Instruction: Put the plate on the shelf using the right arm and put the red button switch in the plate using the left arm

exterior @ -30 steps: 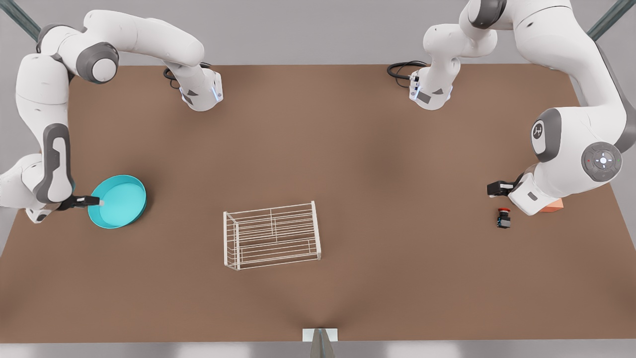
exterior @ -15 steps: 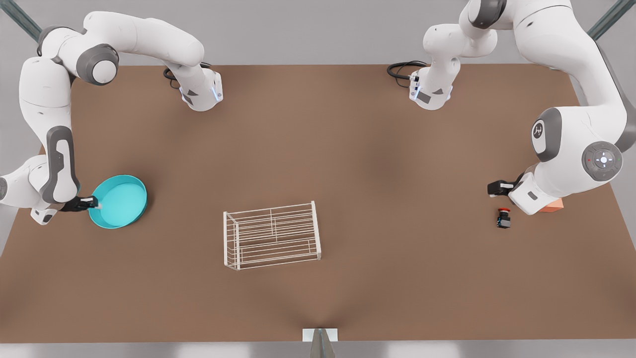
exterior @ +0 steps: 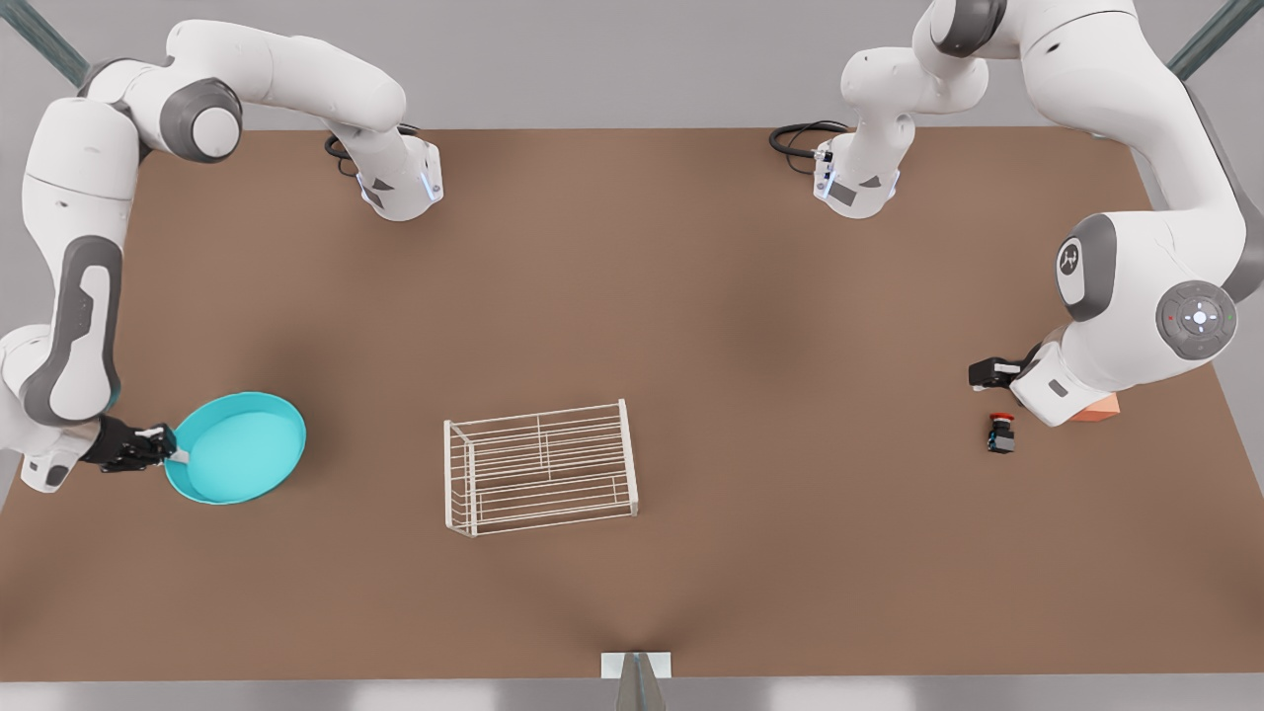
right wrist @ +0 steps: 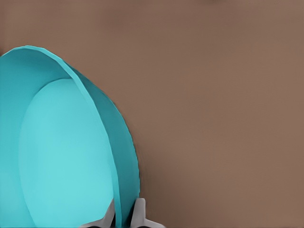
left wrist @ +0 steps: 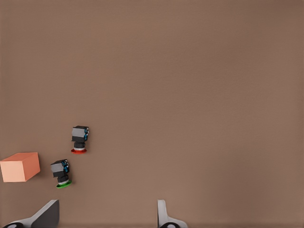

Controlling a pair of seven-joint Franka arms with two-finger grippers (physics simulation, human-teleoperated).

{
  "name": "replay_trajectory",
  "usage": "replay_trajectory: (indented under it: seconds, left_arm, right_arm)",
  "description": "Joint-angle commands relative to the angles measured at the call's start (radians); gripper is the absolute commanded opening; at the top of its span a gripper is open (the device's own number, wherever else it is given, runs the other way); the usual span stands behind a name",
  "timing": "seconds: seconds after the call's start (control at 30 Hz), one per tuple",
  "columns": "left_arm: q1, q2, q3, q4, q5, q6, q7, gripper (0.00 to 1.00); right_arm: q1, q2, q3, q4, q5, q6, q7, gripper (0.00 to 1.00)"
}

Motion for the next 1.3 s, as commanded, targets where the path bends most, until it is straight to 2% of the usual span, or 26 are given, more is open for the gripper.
replay_trajectory:
  seconds: [0.0,0.17,0.27,0.37,0.5,0.77,1.07,1.2,1.23,1.27]
  left_arm:
    - [0.000,-0.002,0.000,0.001,0.001,0.000,0.004,1.00]
    - [0.015,0.061,0.008,0.009,0.007,0.064,0.013,1.00]
    - [0.046,0.092,0.009,0.010,-0.007,0.099,0.015,1.00]
    - [0.081,0.153,0.025,0.000,-0.019,0.200,0.252,1.00]
    - [0.132,0.258,0.037,-0.065,-0.022,0.408,0.450,1.00]
    - [0.204,0.382,0.052,-0.126,-0.052,0.538,0.510,1.00]
    - [0.210,0.389,0.098,-0.221,-0.050,0.566,0.542,1.00]
    - [0.212,0.403,0.107,-0.298,-0.052,0.681,0.544,1.00]
    - [0.212,0.409,0.107,-0.298,-0.052,0.697,0.542,1.00]
    - [0.212,0.412,0.107,-0.298,-0.052,0.720,0.541,1.00]
  right_arm:
    - [0.000,-0.001,0.020,0.027,0.091,-0.121,-0.041,0.21]
    - [0.005,-0.001,0.146,0.116,0.117,-0.289,0.258,0.21]
    - [0.022,-0.001,0.281,0.145,0.117,-0.317,0.512,0.21]
    - [0.066,0.007,0.392,0.171,0.114,-0.303,0.738,0.21]
    - [0.232,0.013,0.392,0.184,0.119,-0.208,0.885,0.21]
    - [0.428,0.062,0.381,0.181,0.096,-0.012,0.947,0.21]
    - [0.470,0.073,0.383,0.115,-0.007,-0.003,0.939,0.21]
    - [0.481,0.080,0.383,0.115,-0.006,0.004,0.934,0.21]
    - [0.485,0.080,0.383,0.115,-0.007,0.008,0.939,1.00]
    - [0.485,0.080,0.383,0.115,-0.007,0.008,0.937,1.00]
